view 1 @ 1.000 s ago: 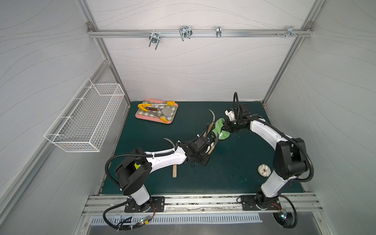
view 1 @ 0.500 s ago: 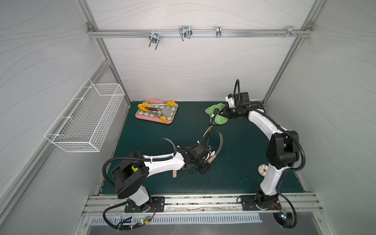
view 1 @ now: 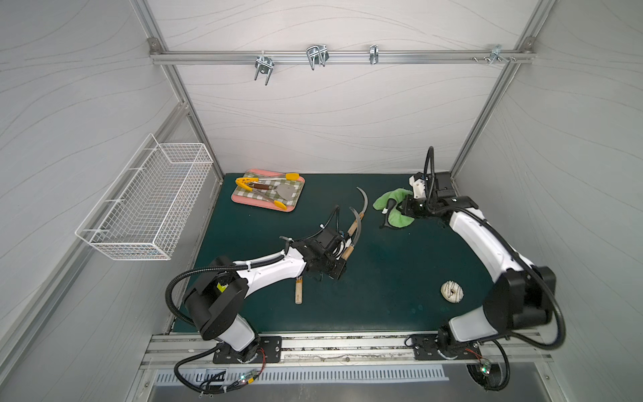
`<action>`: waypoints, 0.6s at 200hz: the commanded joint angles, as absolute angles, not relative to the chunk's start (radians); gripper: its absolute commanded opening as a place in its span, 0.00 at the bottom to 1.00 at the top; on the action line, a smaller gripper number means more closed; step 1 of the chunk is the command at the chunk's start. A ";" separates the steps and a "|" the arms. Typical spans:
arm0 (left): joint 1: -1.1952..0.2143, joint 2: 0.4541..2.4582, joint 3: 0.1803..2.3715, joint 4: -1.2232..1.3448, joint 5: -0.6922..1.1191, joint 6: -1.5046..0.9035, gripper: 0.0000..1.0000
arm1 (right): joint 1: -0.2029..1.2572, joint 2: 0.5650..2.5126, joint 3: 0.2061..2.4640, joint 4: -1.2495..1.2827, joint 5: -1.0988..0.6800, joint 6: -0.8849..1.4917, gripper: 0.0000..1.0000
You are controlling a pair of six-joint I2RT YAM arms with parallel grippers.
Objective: Wipe small sickles with rags
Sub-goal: Place the small sickle at the center of the board.
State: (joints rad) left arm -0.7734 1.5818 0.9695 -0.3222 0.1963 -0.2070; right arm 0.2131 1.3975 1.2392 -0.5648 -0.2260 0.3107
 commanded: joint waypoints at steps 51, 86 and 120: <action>-0.616 1.909 1.388 -0.395 0.306 -0.094 0.00 | 0.232 1.153 1.029 -0.707 -0.268 0.323 0.07; -0.576 2.066 1.596 -0.501 0.288 -0.060 0.00 | 0.233 1.149 0.998 -0.690 -0.315 0.315 0.07; -0.548 2.164 1.715 -0.536 0.284 -0.065 0.00 | 0.233 1.153 0.982 -0.678 -0.325 0.300 0.08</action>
State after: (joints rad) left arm -0.5629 2.1155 1.6131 -0.4850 0.2768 -0.0990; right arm 0.2279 1.1694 0.9894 -0.6815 -0.2916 0.3218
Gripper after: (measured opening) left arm 0.246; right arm 0.137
